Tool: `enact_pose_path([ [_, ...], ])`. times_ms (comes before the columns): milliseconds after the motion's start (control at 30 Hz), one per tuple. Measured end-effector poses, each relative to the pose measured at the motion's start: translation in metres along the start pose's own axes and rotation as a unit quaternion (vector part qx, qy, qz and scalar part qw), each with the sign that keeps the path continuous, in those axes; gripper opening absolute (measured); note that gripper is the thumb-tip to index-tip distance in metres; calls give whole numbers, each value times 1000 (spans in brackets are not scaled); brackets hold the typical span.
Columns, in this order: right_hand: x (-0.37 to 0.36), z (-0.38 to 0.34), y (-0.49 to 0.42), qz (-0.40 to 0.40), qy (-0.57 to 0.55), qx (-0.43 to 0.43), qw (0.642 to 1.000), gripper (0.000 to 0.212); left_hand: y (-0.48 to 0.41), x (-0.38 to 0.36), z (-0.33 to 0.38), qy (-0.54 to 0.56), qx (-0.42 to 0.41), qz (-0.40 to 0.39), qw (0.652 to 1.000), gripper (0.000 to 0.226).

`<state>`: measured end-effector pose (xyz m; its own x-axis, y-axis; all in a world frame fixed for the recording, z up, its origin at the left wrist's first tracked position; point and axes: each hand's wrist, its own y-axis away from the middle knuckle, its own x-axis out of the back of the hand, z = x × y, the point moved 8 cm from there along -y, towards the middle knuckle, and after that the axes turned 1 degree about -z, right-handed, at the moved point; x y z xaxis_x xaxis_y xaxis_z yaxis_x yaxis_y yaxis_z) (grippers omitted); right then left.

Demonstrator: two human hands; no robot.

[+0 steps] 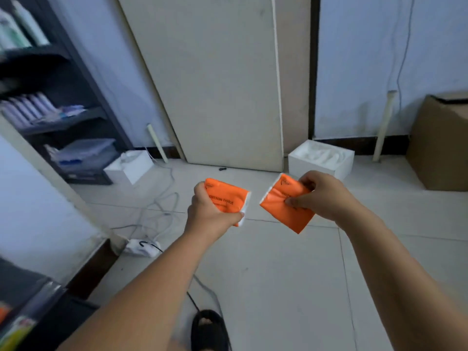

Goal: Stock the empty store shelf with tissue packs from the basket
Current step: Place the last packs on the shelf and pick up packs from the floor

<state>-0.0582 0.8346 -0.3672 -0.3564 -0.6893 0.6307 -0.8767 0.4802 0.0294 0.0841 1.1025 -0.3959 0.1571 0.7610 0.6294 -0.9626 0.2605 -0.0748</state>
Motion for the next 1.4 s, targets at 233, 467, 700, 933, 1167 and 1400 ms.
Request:
enact_pose_path([
  [233,-1,-187,65,8,-3,147,989,41,78,208,58,72,-91,163,980,101],
  [467,-51,-332,155,-43,-8,268,962,42,176,367,45,107,-106,270,951,110],
  [700,-108,-442,235,-80,-4,365,927,43,260,483,-7,163,-63,371,912,85],
  [933,-188,-522,313,-125,-3,447,886,42,354,560,-69,224,-28,456,861,43],
  [1167,-288,-582,371,-169,4,516,840,43,448,601,-151,233,-12,538,810,27],
  [1400,-343,-598,371,-160,-23,556,815,41,458,620,-214,290,8,560,776,23],
])
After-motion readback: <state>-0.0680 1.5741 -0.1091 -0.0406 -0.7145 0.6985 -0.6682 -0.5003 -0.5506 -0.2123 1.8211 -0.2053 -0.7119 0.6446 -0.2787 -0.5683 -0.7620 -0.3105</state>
